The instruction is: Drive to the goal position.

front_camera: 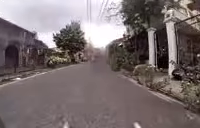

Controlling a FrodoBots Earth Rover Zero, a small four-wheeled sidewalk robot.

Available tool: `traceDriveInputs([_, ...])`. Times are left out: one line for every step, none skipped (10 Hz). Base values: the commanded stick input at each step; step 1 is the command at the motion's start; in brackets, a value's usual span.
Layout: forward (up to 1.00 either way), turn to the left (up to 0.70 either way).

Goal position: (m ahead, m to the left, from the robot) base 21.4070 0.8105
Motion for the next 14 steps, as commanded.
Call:
traceDriveInputs([0.70, 0.00])
traceDriveInputs([0.70, 0.00])
traceDriveInputs([0.70, 0.01])
traceDriveInputs([0.70, 0.01])
traceDriveInputs([0.70, 0.02])
traceDriveInputs([0.70, 0.07])
traceDriveInputs([0.70, 0.14])
traceDriveInputs([0.70, 0.14])
traceDriveInputs([0.70, 0.06])
traceDriveInputs([0.70, 0.00])
traceDriveInputs([0.70, 0.00])
traceDriveInputs([0.70, 0.00])
traceDriveInputs([0.70, 0.00])
traceDriveInputs([0.70, 0.01])
